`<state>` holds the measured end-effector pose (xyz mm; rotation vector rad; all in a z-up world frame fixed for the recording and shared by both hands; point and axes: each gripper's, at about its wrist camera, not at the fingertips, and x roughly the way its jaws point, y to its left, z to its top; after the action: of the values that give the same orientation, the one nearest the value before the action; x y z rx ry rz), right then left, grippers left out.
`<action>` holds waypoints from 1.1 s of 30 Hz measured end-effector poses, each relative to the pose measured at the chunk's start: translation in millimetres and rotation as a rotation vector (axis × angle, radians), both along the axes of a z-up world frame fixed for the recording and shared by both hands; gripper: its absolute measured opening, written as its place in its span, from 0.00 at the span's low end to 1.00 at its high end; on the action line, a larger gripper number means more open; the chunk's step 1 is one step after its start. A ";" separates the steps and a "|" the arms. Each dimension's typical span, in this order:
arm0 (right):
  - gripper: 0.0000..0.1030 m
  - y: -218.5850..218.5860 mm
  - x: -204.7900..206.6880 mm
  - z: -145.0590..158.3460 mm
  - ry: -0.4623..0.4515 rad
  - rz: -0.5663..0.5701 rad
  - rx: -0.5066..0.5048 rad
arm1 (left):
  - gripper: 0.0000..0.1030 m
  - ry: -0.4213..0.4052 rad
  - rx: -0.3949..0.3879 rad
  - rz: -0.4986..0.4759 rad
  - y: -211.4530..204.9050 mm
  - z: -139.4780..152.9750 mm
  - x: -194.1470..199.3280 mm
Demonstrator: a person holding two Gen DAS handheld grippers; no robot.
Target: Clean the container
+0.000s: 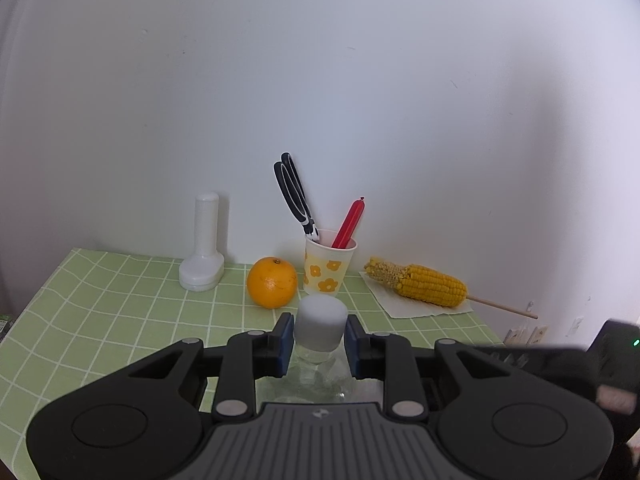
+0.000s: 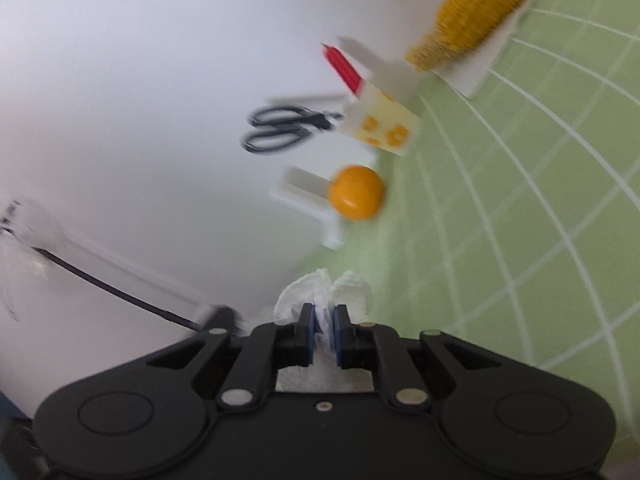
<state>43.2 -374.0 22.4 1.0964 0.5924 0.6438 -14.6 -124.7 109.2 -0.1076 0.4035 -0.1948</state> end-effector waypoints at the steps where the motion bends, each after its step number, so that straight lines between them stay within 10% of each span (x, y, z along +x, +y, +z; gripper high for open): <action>1: 0.10 1.0 0.4 2.1 -0.013 0.000 -0.008 | 0.28 0.001 0.000 0.000 0.1 -0.1 -0.1; 11: 0.10 17.1 0.3 -13.9 -0.001 0.008 -0.281 | 0.28 0.004 -0.002 -0.002 0.3 1.2 1.3; 21: 0.09 66.0 -52.2 21.7 -0.444 0.070 -0.892 | 0.28 0.009 -0.009 -0.004 1.0 2.3 3.4; 28: 0.09 54.0 -53.0 24.6 -0.431 0.104 -0.760 | 0.28 0.010 -0.014 0.000 2.3 2.0 4.0; 33: 0.09 18.3 -32.1 21.5 -0.275 0.107 -0.403 | 0.28 0.011 -0.018 0.001 3.9 2.3 3.5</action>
<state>11.2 -355.6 43.9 0.5904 0.5159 0.7164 -11.1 -120.8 111.5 -0.1268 0.4131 -0.1975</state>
